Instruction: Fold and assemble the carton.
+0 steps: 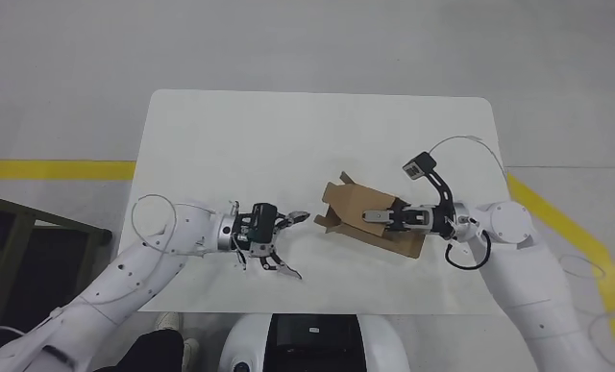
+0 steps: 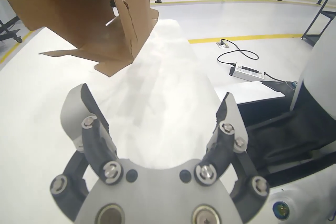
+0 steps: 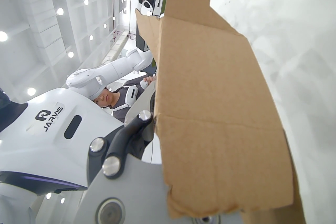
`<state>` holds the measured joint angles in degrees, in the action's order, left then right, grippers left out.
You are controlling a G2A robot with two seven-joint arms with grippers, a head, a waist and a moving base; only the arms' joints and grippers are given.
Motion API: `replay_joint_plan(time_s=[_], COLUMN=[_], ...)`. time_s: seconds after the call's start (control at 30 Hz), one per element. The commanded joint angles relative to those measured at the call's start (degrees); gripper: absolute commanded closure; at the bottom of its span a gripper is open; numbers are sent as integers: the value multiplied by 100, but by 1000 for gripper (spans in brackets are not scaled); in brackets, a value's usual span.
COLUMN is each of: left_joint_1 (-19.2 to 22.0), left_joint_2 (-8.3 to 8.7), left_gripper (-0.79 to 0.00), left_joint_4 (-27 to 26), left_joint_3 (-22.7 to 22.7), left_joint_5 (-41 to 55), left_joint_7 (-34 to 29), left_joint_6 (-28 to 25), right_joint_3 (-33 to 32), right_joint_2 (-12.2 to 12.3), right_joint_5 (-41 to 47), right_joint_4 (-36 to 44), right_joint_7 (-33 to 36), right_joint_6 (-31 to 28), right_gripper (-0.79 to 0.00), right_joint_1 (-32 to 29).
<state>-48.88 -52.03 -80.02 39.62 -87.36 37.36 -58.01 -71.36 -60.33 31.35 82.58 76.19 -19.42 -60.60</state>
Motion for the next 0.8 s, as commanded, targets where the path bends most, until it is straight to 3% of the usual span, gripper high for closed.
replay_joint_plan(time_s=[0.0, 0.43, 0.77], left_joint_1=[19, 225, 271], left_joint_2=[-44, -294, -384], left_gripper=[-785, -785, -785], left_joint_4=[-2, 345, 397], left_joint_3=[-79, -277, -276], left_joint_5=[45, 171, 189], left_joint_7=[39, 132, 299], left_joint_6=[1, 21, 1], right_joint_3=[9, 111, 87], right_joint_2=[-3, -4, 13], right_joint_5=[71, 192, 212], right_joint_4=[10, 113, 139], right_joint_7=[-20, 82, 97], right_joint_6=[-37, -102, -109], right_gripper=[0, 0, 0], right_joint_1=[-22, -96, -97])
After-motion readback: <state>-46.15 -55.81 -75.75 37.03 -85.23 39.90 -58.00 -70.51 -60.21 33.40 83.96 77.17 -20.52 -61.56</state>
